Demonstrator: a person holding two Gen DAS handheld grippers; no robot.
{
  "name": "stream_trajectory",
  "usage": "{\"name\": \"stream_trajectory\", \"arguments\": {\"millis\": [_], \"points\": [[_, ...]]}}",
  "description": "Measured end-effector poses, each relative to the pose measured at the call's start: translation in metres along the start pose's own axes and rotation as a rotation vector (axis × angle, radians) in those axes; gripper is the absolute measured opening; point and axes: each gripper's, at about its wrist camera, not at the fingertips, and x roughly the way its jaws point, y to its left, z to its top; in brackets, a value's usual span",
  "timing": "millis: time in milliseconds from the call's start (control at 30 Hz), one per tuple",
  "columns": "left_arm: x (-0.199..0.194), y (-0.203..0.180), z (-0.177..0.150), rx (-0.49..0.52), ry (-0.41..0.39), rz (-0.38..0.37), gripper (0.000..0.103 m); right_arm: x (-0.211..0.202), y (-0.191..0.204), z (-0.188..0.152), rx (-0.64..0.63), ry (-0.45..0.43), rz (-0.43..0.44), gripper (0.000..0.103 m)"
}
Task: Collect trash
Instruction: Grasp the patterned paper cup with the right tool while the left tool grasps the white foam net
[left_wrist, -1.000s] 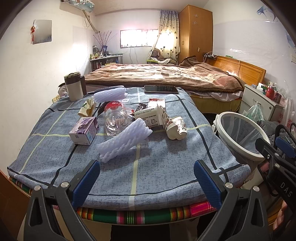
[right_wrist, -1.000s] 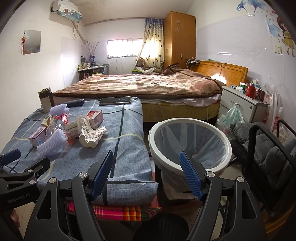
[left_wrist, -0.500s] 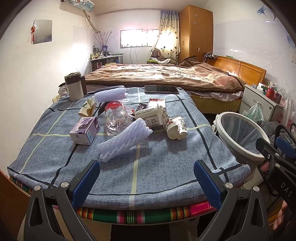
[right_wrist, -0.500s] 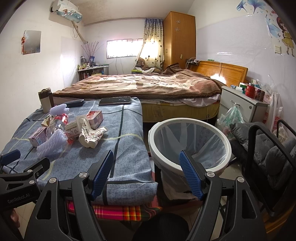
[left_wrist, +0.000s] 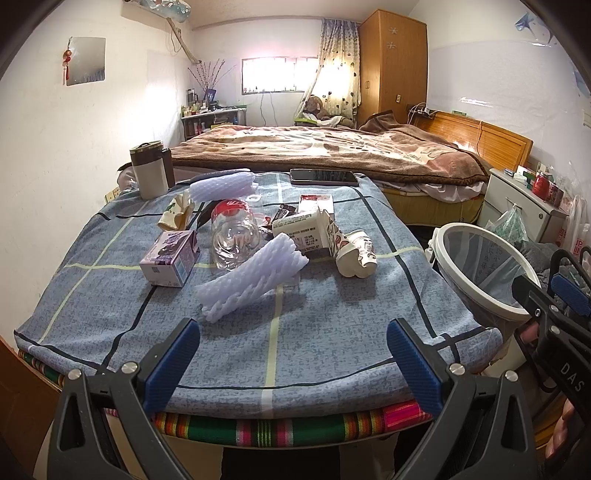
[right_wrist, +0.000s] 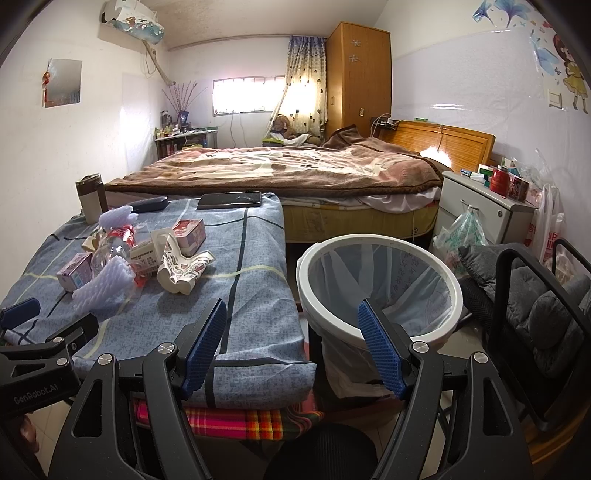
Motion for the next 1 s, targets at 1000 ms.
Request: {"name": "stream_trajectory", "arguments": {"millis": [1000], "points": [[0.055, 0.099, 0.010, -0.057, 0.067, -0.026, 0.097, 0.082, 0.043, 0.017, 0.014, 0.177, 0.299, 0.075]]}}
